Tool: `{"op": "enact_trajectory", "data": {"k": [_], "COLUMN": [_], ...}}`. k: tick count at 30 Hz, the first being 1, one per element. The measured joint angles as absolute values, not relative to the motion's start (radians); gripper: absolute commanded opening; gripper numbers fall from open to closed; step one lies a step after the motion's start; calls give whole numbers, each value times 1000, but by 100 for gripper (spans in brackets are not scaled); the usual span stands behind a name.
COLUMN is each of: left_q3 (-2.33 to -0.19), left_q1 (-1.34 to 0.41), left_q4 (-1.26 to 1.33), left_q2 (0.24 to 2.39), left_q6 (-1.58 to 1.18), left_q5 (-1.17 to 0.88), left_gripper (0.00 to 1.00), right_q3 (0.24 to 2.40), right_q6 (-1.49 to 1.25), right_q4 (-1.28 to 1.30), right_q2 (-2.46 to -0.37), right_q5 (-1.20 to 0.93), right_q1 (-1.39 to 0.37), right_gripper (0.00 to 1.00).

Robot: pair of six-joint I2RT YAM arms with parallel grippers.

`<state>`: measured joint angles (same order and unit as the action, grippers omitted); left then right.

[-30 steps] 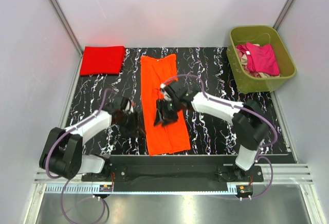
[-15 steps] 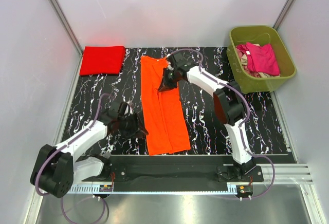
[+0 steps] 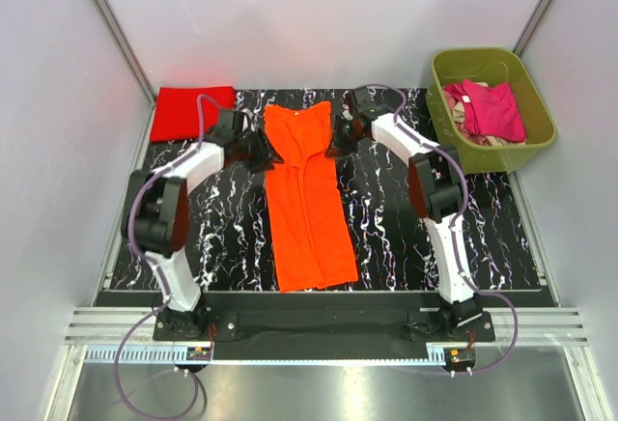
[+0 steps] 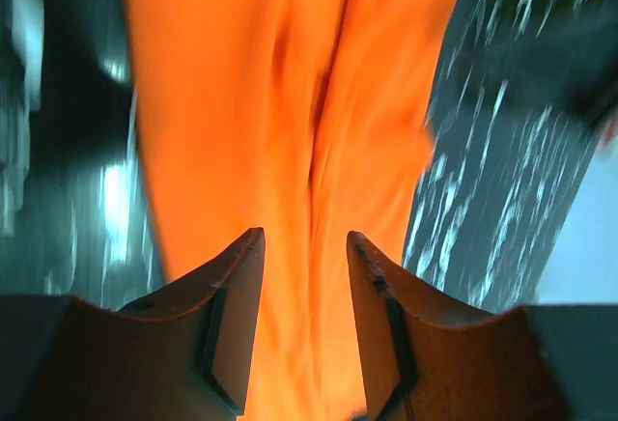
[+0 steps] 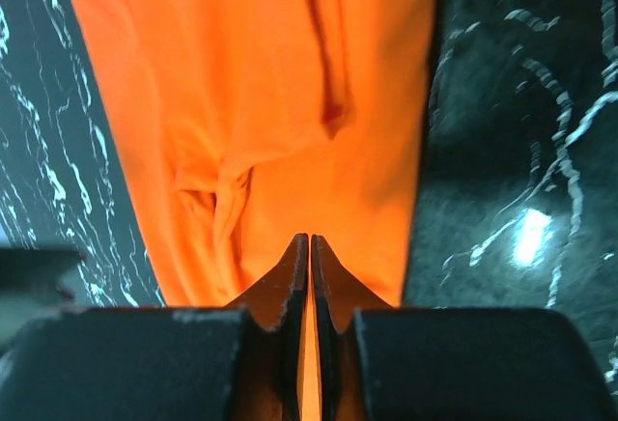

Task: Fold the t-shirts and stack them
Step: Fold the tshirt

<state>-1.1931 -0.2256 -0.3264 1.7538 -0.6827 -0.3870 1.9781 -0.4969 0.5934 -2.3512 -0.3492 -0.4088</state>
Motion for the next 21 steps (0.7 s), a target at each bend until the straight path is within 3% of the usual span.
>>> {"op": "enact_trajectory", "data": {"k": [12,21], "left_q3": [-1699,-1982], "left_q1": [-223,-241], "left_q4": [-252,-257], "left_q2": [2273,2486], "left_q6": [-755,-798], "left_q5": [-380,-450], "left_gripper": [43,45], "right_q3": [2092,2149], "right_q6": [-498,-562], "right_q4": [595,590], "right_q2": [-2467,-2532], "right_q5": [-381,-358], "right_q1": [-384,-350], "right_gripper": [9,10]}}
